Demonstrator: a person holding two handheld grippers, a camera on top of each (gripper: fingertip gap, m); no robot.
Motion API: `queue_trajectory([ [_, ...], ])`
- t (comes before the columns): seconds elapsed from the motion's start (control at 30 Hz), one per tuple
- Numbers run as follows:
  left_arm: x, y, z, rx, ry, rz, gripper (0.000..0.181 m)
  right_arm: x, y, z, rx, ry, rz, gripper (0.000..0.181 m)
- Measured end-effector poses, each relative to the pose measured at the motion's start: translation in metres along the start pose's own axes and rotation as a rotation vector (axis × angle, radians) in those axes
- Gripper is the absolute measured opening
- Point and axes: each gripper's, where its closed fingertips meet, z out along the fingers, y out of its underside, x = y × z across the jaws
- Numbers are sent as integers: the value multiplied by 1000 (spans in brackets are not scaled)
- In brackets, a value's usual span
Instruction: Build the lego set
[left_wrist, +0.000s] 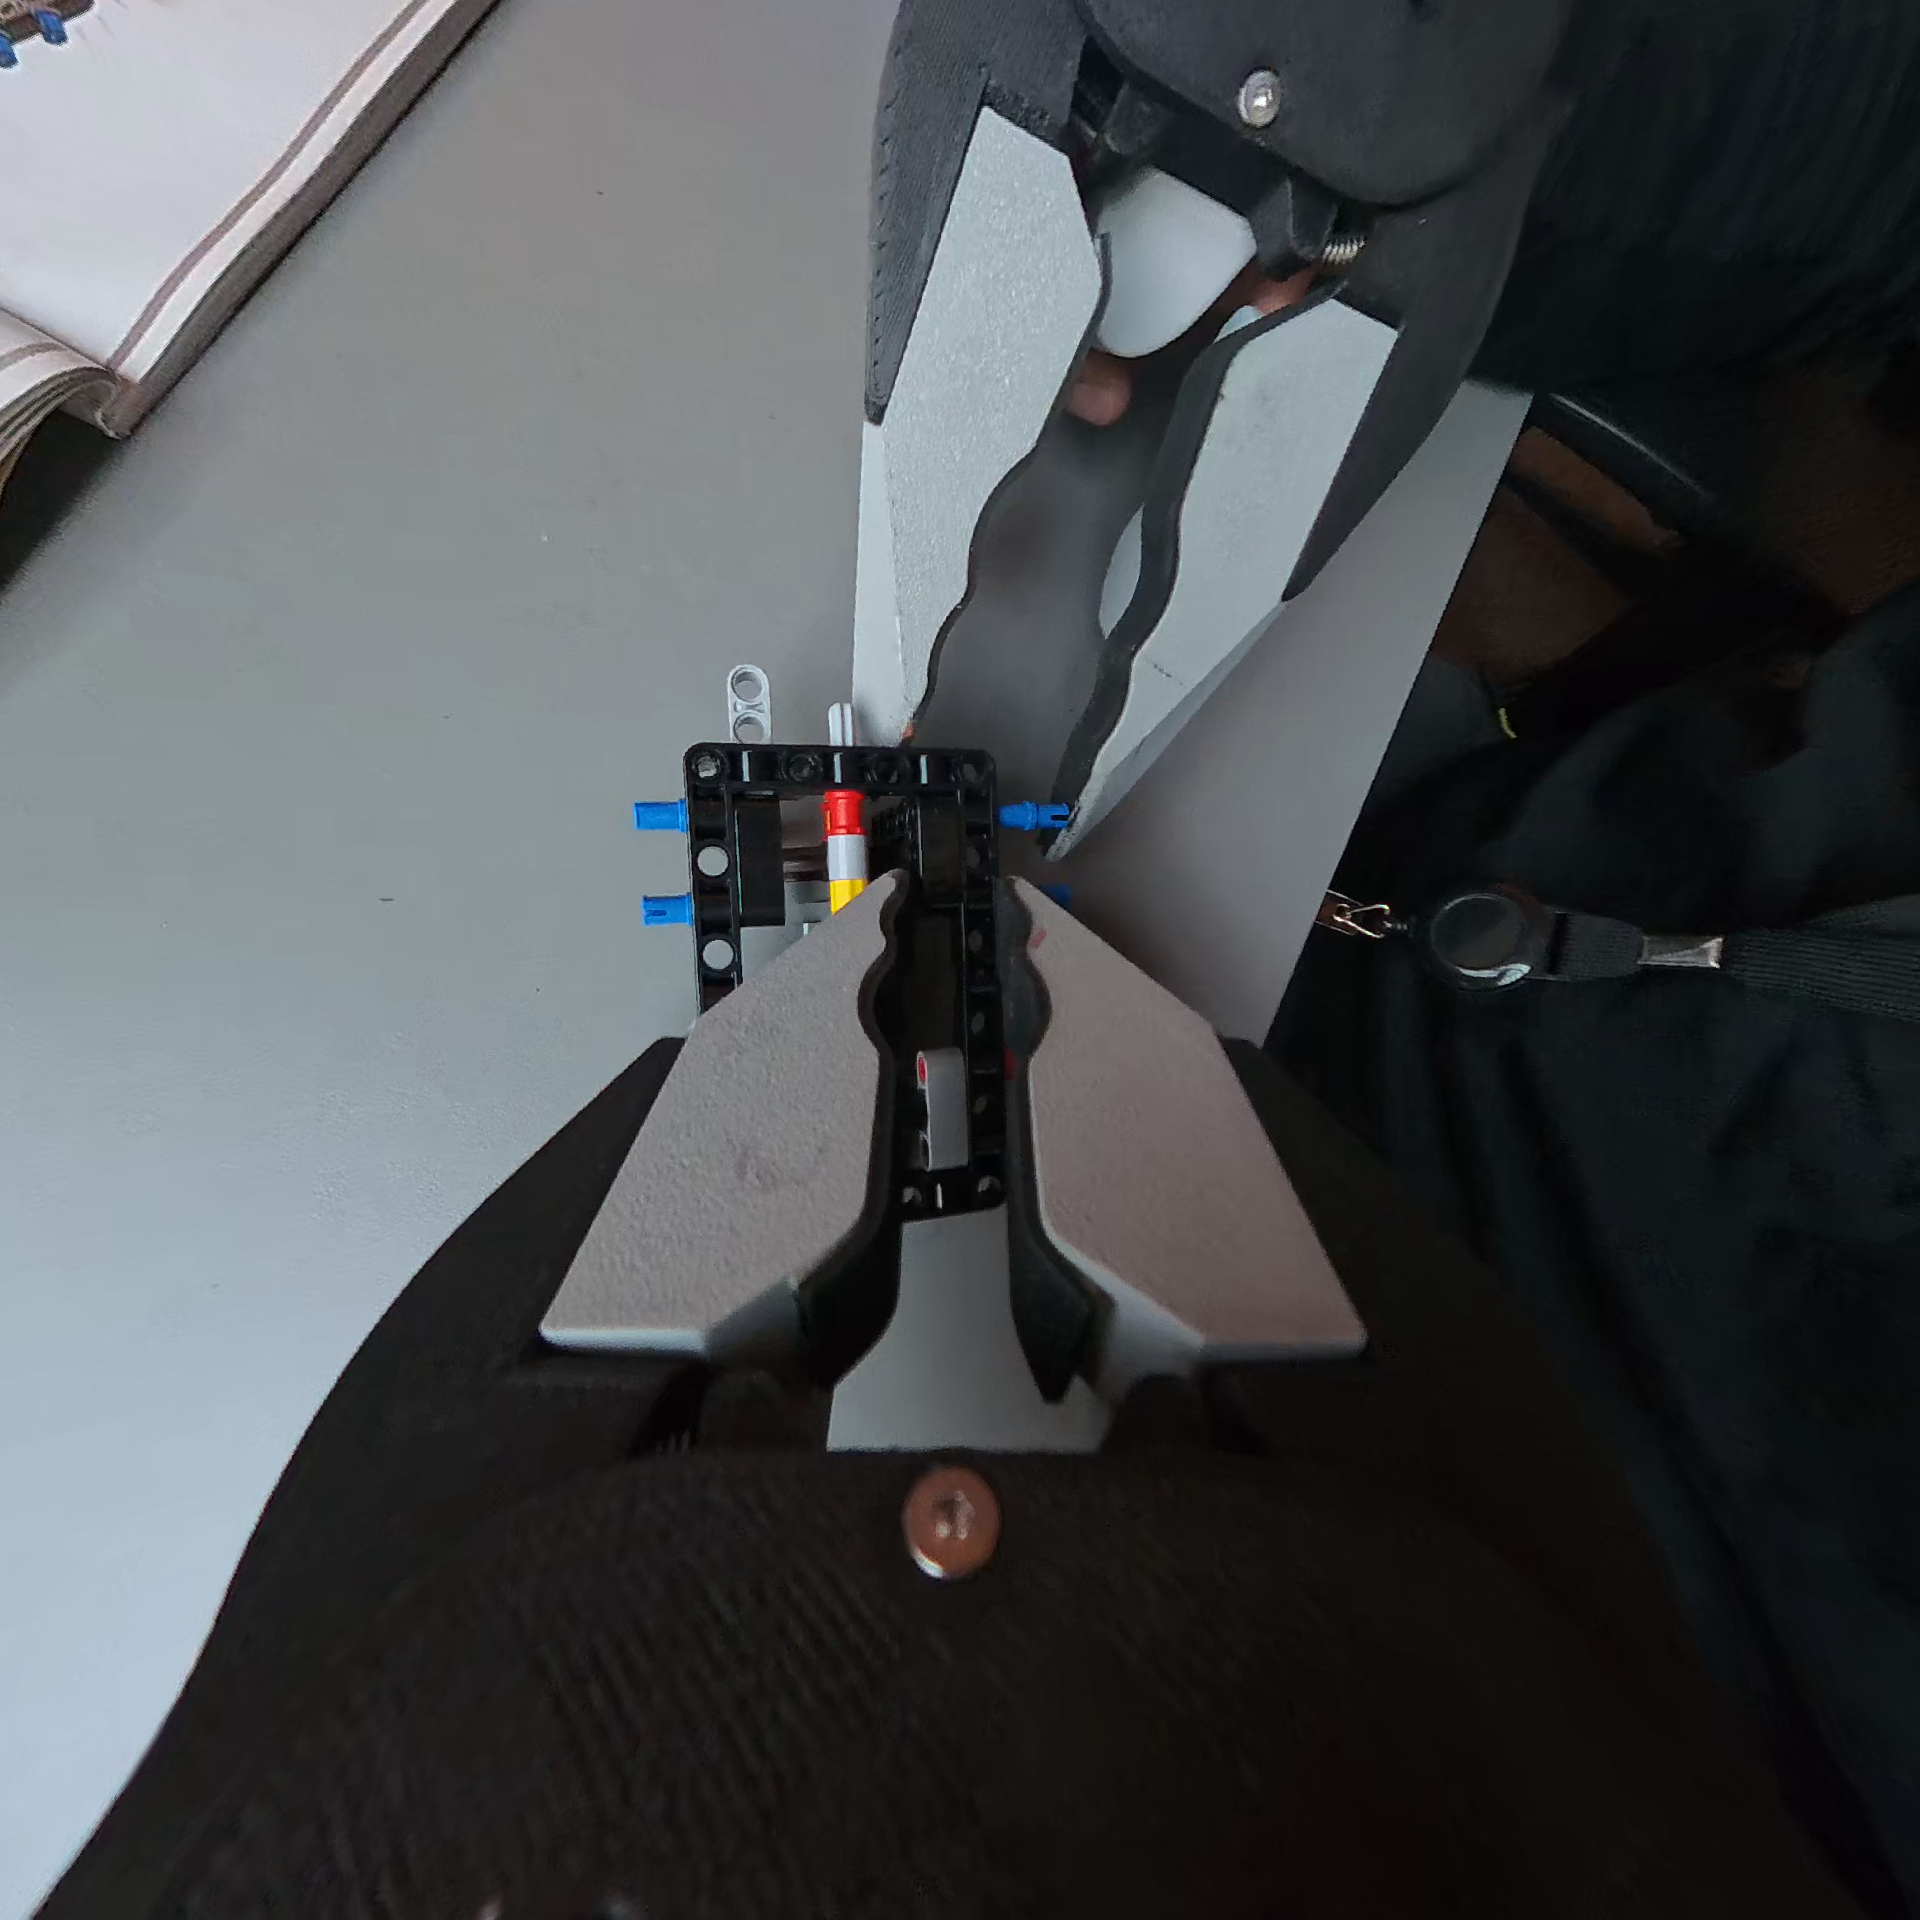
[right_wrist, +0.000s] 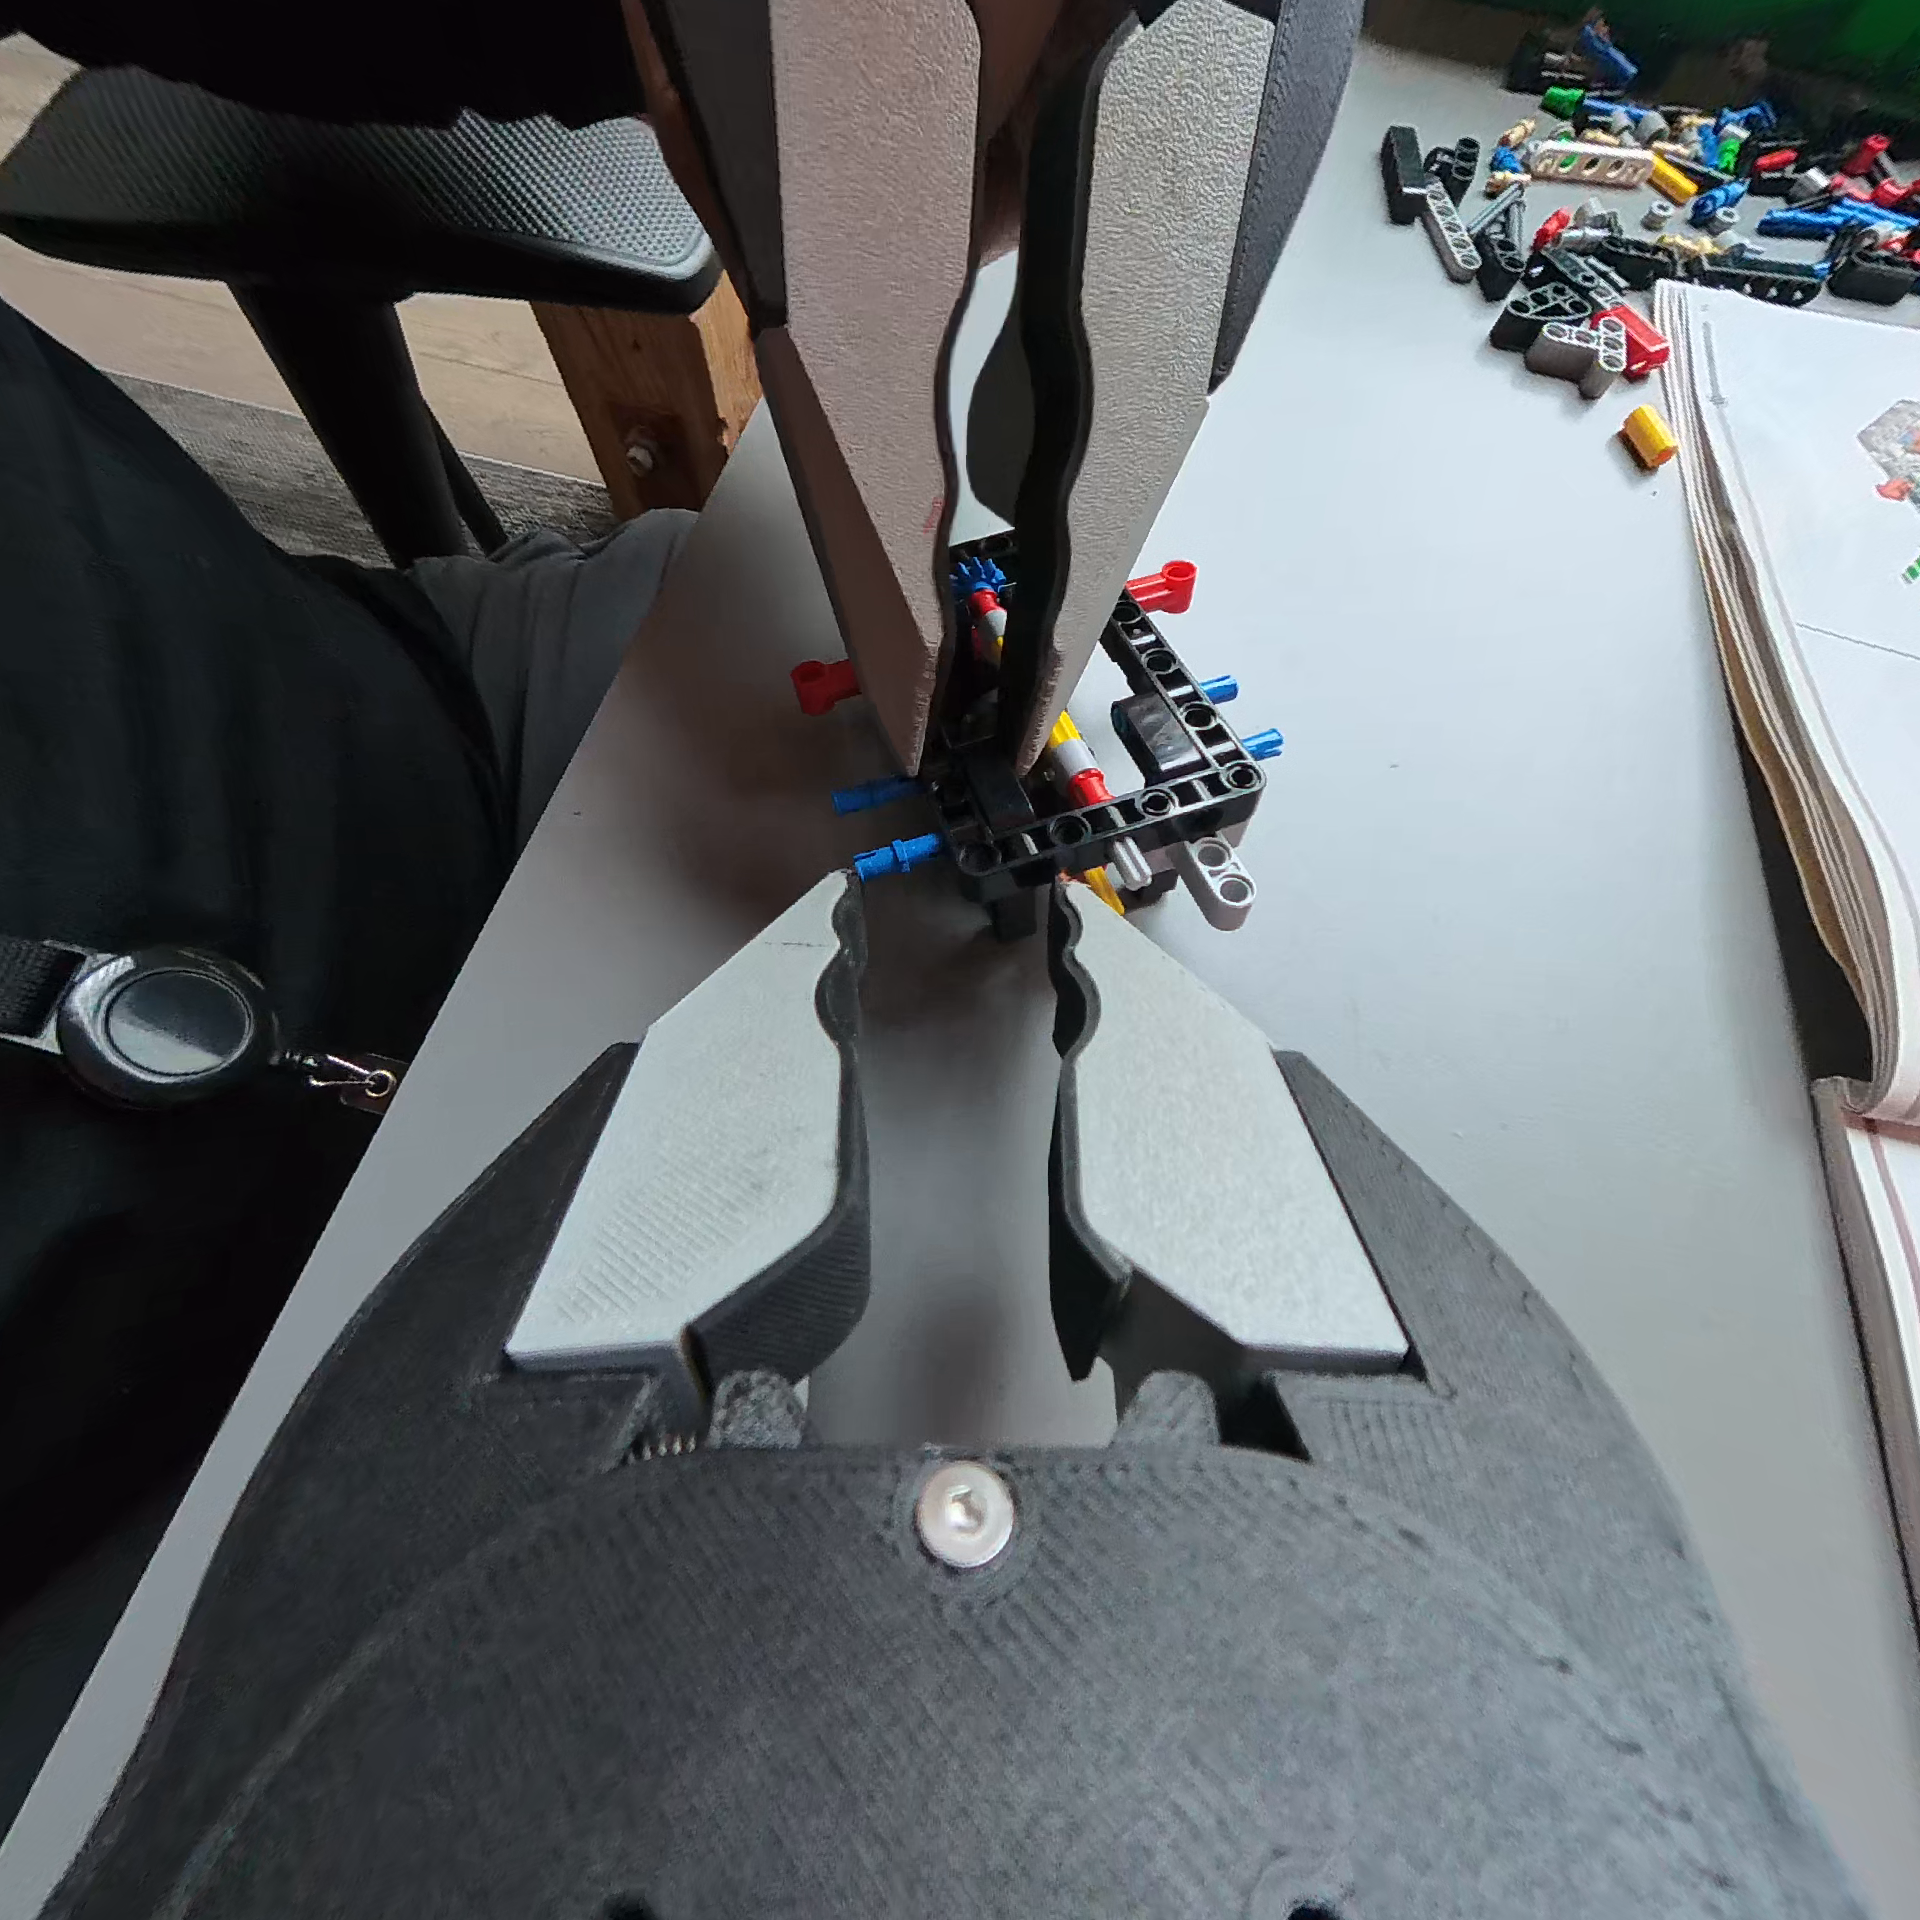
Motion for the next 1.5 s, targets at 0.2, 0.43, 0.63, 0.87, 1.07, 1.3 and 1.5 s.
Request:
queue_trajectory([
  [0.2,1,-2,1,12,-7,18,13,-3,1,-2,-7,-67,71,28],
  [0.43,0,-1,-1,-18,-33,66,13,-3,1,-1,-23,-76,70,20],
  [0.63,-1,0,0,-80,-60,111,13,-2,3,0,-57,-23,-15,23],
  [0.87,-2,-5,1,-37,-65,126,5,3,4,-1,-49,31,-39,38],
  [1.07,3,0,2,-66,-53,198,9,-2,4,1,-48,-7,-22,36],
  [1.3,6,2,3,7,-26,222,17,-3,2,-2,-12,-38,13,35],
  [1.5,8,2,5,-26,-92,239,15,-6,5,0,-40,-64,10,33],
])
